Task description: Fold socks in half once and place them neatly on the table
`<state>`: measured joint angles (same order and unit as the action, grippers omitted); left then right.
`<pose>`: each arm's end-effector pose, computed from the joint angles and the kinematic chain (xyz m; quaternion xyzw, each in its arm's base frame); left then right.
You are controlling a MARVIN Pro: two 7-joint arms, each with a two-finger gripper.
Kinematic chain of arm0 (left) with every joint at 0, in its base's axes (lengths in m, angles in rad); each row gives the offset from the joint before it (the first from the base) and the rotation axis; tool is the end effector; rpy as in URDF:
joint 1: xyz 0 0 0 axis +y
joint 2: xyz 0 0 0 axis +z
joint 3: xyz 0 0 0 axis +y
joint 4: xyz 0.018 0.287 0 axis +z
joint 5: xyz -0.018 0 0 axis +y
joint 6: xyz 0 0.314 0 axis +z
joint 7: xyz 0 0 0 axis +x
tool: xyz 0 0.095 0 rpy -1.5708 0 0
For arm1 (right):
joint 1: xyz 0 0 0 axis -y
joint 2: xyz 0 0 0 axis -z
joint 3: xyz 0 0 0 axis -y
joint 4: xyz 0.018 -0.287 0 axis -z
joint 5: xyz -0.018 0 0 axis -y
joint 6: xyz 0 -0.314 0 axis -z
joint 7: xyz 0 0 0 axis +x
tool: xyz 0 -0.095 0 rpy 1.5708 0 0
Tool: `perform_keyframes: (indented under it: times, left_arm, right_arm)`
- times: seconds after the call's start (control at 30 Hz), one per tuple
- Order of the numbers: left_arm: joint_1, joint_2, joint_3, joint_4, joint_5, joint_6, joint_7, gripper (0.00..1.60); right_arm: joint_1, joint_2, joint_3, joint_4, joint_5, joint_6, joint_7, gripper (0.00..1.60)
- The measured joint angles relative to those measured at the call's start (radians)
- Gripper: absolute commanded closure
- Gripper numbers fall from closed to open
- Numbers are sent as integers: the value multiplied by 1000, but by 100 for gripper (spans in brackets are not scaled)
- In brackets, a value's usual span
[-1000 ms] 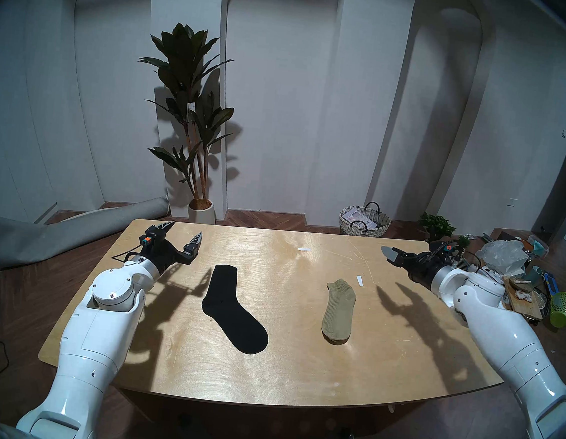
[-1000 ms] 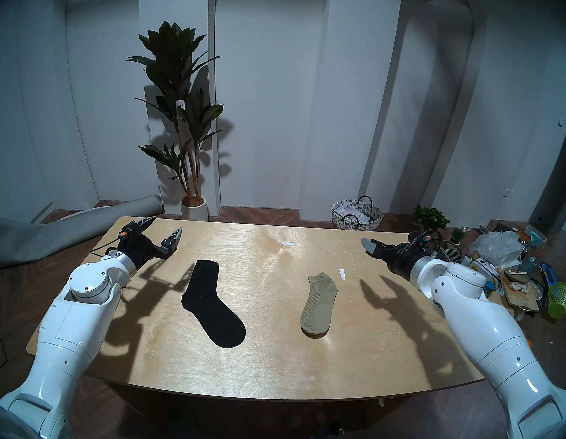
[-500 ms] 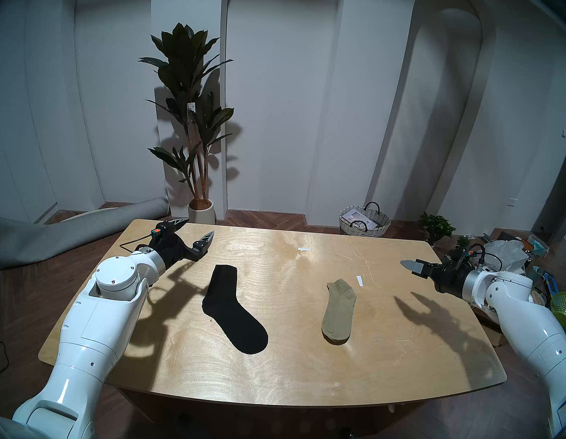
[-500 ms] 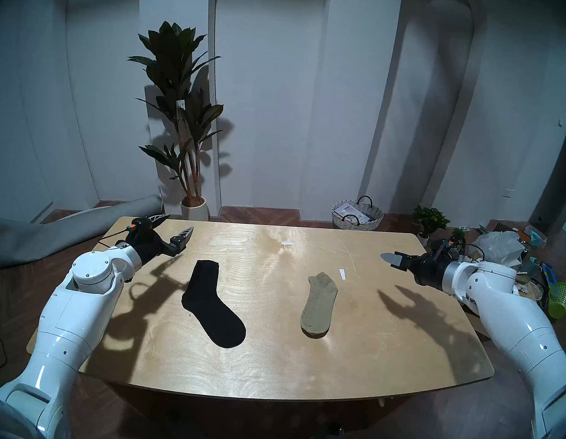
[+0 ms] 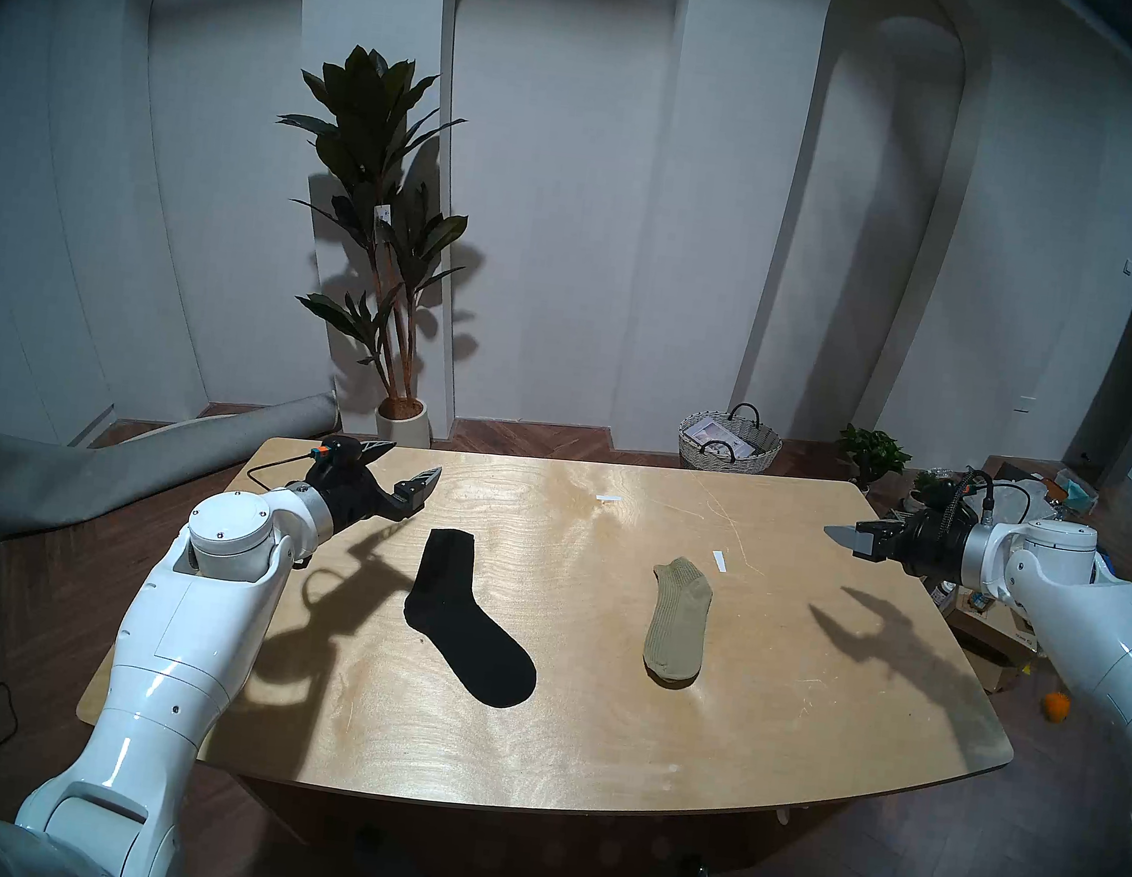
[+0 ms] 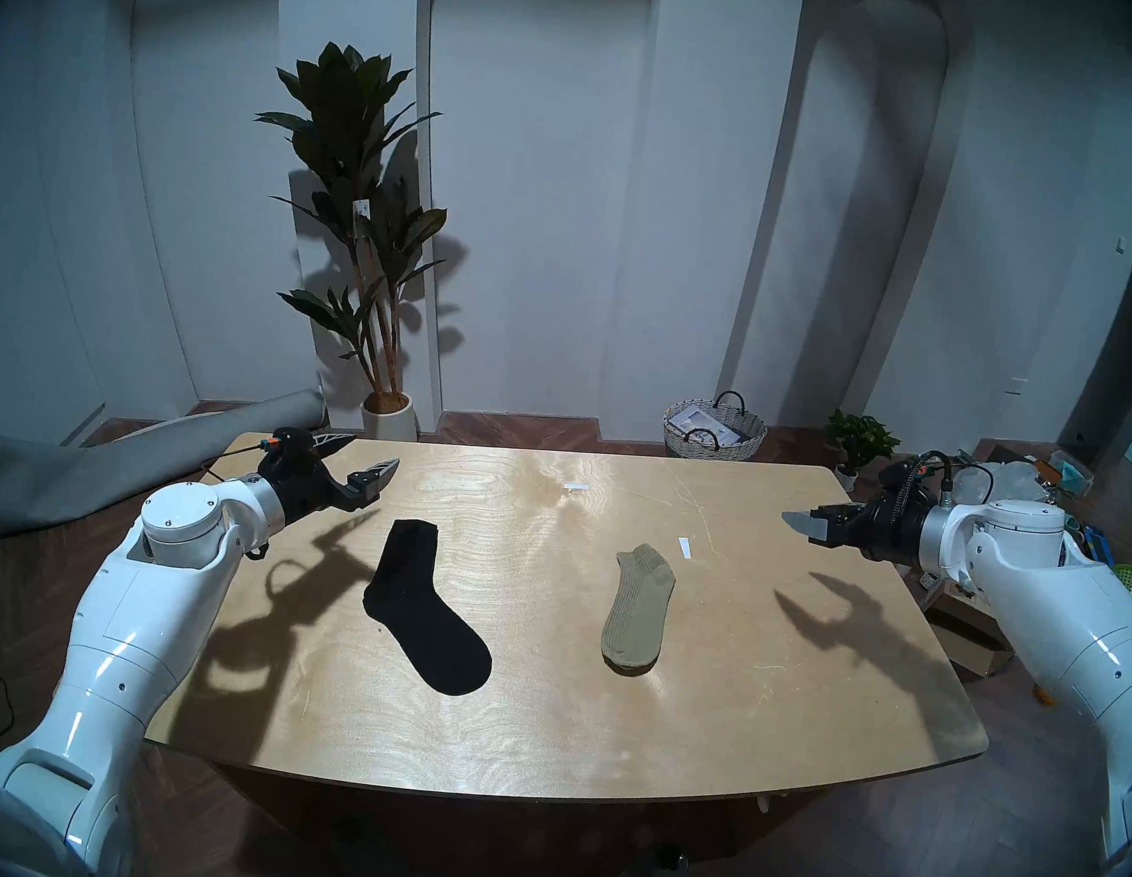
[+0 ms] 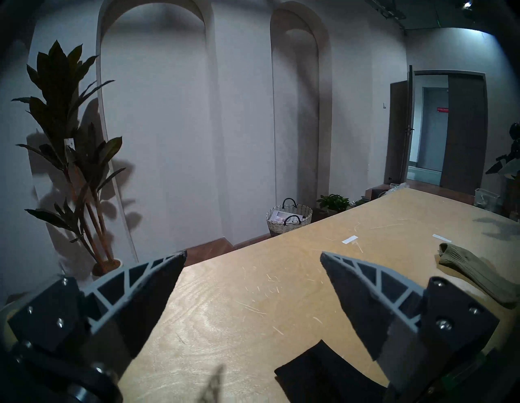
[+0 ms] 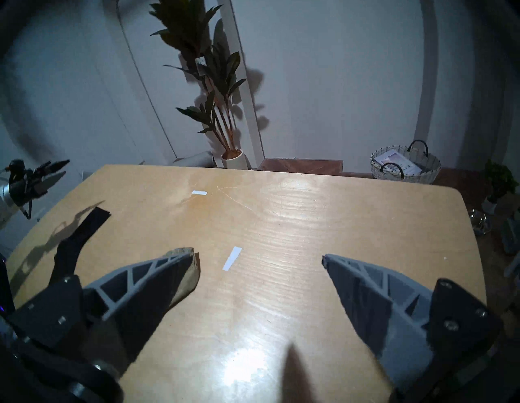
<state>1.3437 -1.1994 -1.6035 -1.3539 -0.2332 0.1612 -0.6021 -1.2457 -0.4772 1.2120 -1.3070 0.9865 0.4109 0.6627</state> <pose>0.4726 0.1016 -0.2782 0.7403 -0.1925 0.6279 0.1439 0.4369 -0.2437 -0.2125 -0.8425 -0.1716 -0.4666 0.2073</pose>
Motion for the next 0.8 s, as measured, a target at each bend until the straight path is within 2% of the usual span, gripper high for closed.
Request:
perform_keyframes:
  times: [0.3, 0.43, 0.63, 0.8]
  left_arm:
    - [-35, 5, 32, 37, -6, 73, -25, 0]
    - [-51, 5, 52, 38, -7, 101, -33, 0]
    - [-75, -6, 83, 35, -5, 139, -35, 0]
    - [-90, -17, 103, 33, 11, 159, -12, 0]
  right_arm:
    - [55, -41, -19, 42, 70, 66, 144, 0]
    - [92, -68, -20, 57, 93, 131, 197, 0]
    - [153, -85, -46, 62, 78, 240, 234, 0]
    - [191, -91, -87, 103, 41, 283, 262, 0]
